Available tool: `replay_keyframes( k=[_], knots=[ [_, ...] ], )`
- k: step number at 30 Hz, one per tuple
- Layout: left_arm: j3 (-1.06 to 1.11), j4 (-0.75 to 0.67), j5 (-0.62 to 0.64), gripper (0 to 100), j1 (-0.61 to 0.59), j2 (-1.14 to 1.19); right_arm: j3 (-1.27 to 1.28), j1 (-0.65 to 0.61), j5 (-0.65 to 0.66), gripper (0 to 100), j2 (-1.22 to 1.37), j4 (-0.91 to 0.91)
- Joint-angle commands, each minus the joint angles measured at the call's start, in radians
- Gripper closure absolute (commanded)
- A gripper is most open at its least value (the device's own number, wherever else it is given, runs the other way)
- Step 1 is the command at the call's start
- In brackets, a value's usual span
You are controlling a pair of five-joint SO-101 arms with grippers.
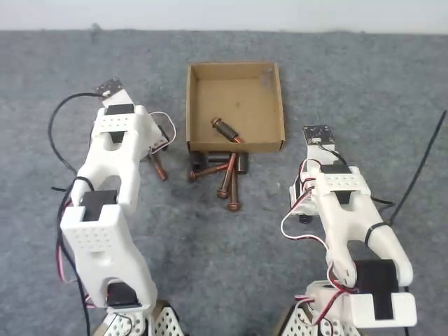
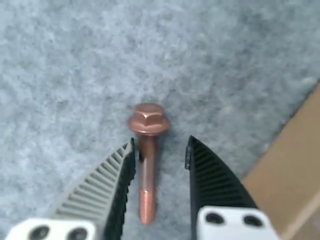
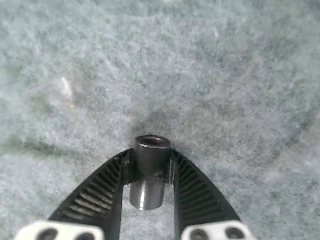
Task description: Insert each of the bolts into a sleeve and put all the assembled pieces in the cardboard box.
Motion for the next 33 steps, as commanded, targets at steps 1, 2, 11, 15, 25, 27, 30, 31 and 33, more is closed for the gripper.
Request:
replay_keyframes(
  k=[1,2,11,15,25,27,30,31,33],
  knots=[
    [-0.105,0.068,-0.009,84,-0.008,0.032,-0.003,0.01,0.014,99.0,-0.056,-0.004],
    [-0.131,0.087,-0.008,85,-0.009,0.055,-0.003,0.01,0.014,99.0,-0.056,-0.004],
    [-0.302,0.19,-0.118,98,-0.009,0.18,-0.003,0.008,0.014,99.0,-0.056,-0.004],
    [-0.3,0.193,-0.144,99,-0.005,0.18,-0.003,0.008,0.014,99.0,-0.056,-0.004],
    [-0.3,0.187,-0.164,99,-0.003,0.18,-0.003,0.01,0.014,99.0,-0.056,-0.004],
    [-0.3,0.192,-0.164,99,-0.005,0.18,-0.003,0.01,0.014,99.0,-0.056,-0.004],
    [-0.294,0.193,-0.166,99,-0.009,0.169,-0.003,0.01,0.014,99.0,-0.058,-0.005],
    [-0.274,0.186,-0.172,99,-0.009,0.155,-0.003,0.012,0.014,99.0,-0.059,-0.007],
    [-0.208,0.144,-0.209,99,-0.003,0.107,-0.003,0.012,0.014,99.0,-0.064,-0.007]
  ],
)
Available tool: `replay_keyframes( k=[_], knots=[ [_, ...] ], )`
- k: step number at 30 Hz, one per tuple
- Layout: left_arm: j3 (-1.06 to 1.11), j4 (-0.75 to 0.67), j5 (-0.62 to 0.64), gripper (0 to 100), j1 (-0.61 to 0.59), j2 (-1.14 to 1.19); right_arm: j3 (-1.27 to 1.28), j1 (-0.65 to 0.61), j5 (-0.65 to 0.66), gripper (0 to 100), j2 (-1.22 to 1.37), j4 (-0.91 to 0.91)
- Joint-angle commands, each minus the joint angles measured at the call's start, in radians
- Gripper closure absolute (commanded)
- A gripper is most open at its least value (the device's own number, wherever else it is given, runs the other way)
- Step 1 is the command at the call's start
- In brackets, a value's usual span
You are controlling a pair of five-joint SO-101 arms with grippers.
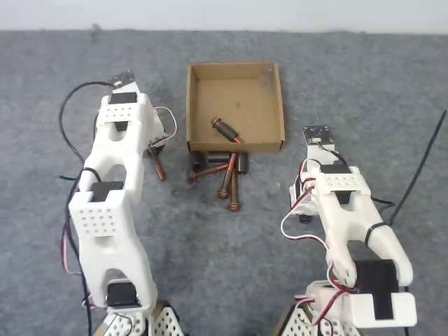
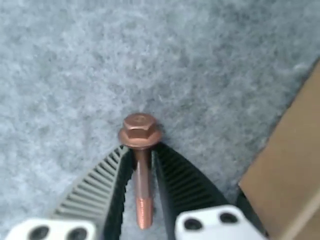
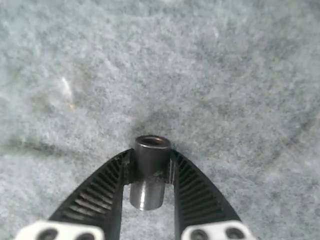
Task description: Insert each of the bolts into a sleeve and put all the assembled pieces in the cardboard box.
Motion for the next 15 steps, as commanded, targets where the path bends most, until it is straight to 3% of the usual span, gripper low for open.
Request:
replay_keyframes(
  k=[1,7,15],
  knots=[
    [0.108,-0.061,-0.061,99,-0.009,-0.114,-0.003,0.012,0.014,99.0,-0.065,-0.007],
    [0.415,-0.298,-0.074,99,0.006,-0.334,-0.017,0.013,0.014,99.0,-0.068,-0.012],
    [0.616,-0.437,-0.161,99,0.043,-0.491,-0.15,0.027,0.014,98.7,-0.068,0.016]
  ],
)
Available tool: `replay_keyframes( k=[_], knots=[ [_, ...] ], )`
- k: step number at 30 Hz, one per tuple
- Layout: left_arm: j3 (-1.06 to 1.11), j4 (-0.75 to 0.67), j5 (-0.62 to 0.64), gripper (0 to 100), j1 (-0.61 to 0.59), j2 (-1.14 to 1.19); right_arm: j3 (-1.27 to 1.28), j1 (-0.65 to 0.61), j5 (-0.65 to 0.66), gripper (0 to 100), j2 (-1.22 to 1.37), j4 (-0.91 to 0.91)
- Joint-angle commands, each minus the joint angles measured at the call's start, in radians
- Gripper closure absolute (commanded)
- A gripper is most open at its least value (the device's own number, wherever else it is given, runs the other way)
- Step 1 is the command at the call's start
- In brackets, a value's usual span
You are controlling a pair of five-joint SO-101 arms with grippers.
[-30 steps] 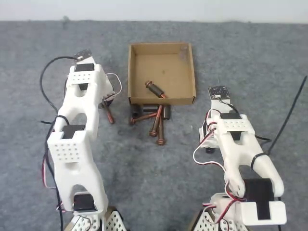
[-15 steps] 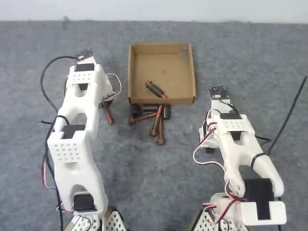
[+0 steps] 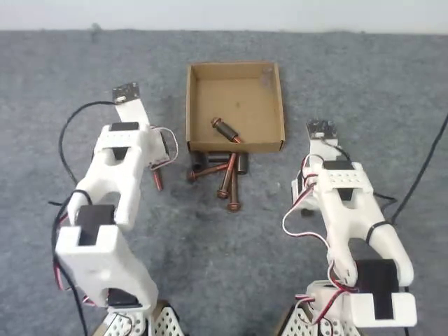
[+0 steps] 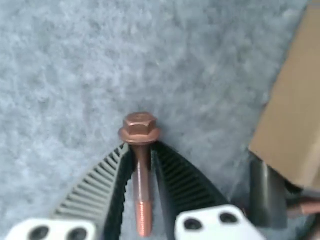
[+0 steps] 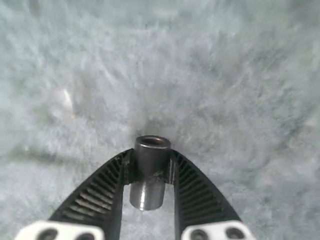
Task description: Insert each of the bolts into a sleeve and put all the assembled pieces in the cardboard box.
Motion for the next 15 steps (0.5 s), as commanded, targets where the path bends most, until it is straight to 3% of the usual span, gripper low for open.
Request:
replay_keyframes(
  k=[1,8,15],
  knots=[
    [0.062,-0.077,-0.08,99,0.031,-0.132,-0.127,0.015,0.014,98.7,-0.067,0.004],
    [0.124,-0.155,-0.095,99,0.041,-0.18,-0.212,-0.018,0.012,98.6,-0.065,-0.142],
    [0.122,-0.16,-0.095,99,0.041,-0.178,-0.141,-0.096,0.011,98.6,-0.056,-0.564]
  ],
)
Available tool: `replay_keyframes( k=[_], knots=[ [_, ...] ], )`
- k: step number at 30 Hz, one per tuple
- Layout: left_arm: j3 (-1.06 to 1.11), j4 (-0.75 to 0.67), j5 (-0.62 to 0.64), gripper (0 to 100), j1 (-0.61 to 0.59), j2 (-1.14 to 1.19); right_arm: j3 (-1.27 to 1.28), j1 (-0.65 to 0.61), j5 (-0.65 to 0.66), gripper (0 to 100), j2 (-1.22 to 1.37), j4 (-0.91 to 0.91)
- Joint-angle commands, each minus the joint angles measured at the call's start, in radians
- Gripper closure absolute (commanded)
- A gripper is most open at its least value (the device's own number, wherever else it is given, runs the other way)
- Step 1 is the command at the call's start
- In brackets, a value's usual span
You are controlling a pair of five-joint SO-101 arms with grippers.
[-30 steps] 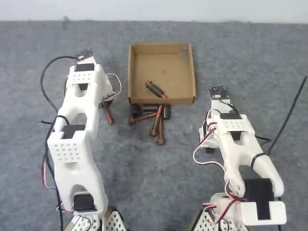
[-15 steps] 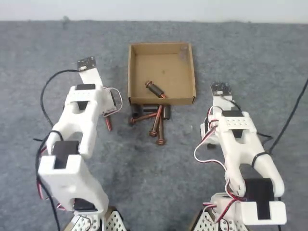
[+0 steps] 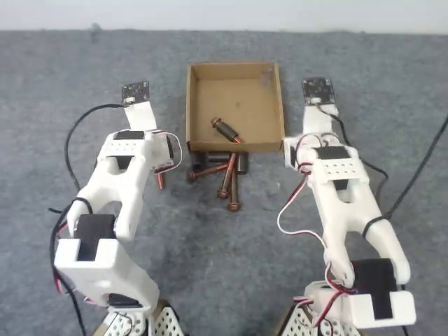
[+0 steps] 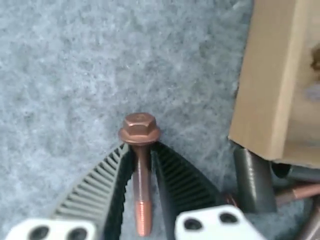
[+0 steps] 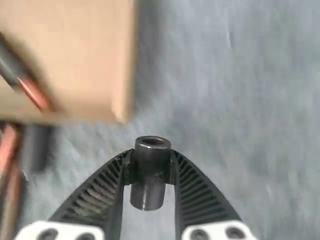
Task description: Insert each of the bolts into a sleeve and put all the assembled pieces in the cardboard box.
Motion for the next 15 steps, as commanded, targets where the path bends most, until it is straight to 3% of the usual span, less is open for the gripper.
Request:
replay_keyframes(
  k=[1,6,11,15],
  knots=[
    [-0.01,-0.026,-0.012,99,0.006,-0.08,0.026,-0.054,0.011,98.6,-0.056,-0.331],
    [-0.01,-0.026,-0.012,99,0.006,-0.08,0.129,-0.117,0.008,98.6,-0.056,-0.688],
    [-0.012,-0.026,-0.012,99,0.006,-0.078,0.196,-0.174,0.005,98.6,-0.047,-0.931],
    [-0.012,-0.026,-0.012,99,0.006,-0.078,0.204,-0.191,0.005,98.6,0.073,-1.17]
  ],
)
